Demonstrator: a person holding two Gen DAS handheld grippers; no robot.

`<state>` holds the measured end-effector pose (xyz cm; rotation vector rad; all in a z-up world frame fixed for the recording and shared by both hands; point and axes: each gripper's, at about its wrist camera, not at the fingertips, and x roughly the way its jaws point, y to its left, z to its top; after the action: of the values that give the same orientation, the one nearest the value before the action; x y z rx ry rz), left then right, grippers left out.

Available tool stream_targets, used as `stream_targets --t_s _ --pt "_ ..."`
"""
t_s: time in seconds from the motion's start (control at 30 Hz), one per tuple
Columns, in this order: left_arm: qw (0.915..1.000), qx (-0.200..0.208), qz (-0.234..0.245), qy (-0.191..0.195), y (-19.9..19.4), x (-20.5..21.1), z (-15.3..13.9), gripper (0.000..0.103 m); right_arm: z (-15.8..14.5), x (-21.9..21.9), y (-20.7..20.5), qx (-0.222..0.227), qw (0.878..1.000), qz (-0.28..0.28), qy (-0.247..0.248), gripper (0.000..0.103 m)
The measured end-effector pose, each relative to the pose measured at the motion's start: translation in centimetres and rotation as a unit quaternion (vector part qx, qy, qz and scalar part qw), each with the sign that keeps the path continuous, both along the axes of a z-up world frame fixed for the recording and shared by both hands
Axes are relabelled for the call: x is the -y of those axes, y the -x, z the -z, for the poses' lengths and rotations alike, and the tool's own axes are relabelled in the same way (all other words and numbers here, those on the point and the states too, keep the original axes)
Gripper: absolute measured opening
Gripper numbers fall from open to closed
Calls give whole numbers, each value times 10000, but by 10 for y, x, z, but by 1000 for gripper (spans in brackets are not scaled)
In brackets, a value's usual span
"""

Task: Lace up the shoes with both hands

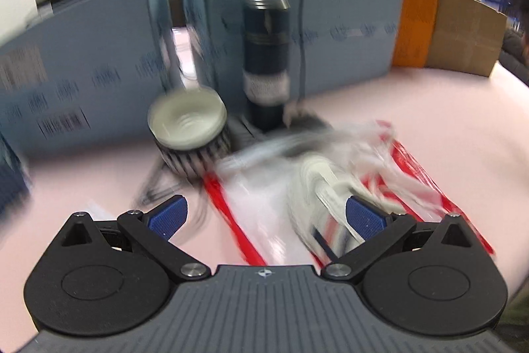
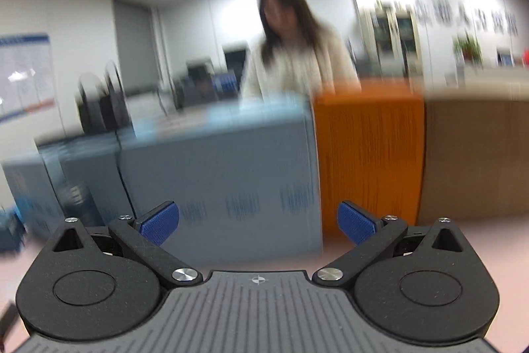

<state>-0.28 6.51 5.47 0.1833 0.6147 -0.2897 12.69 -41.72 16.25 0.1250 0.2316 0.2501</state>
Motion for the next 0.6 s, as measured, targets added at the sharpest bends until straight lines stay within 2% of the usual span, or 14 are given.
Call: stream_targets --t_s 0.07,0.17,0.27,0.33,0.43,0.5,0.6 --pt "9998 142 46 -121 -5 -5 -25 103 -41 -4 0 360 9993 -3 56 103" --pt "9992 198 258 -229 -3 1 -40 103 -95 -18 -3 711 9967 -159 361 103" --pt "9989 40 417 -188 -5 11 -40 103 -108 -39 4 919 9906 -450 909 103" --pt "9990 -141 426 20 5 24 -31 103 -80 -56 1 651 9852 -572 1477 103" --pt "9983 -346 279 385 20 42 -6 103 10 -77 4 45 9809 -603 1847 103" --pt "9965 -450 -83 706 28 49 9 103 69 -98 14 -281 9751 -961 1979 103" --pt "9868 -695 -600 1331 39 51 26 103 135 -133 31 -323 9576 -1494 2442 103"
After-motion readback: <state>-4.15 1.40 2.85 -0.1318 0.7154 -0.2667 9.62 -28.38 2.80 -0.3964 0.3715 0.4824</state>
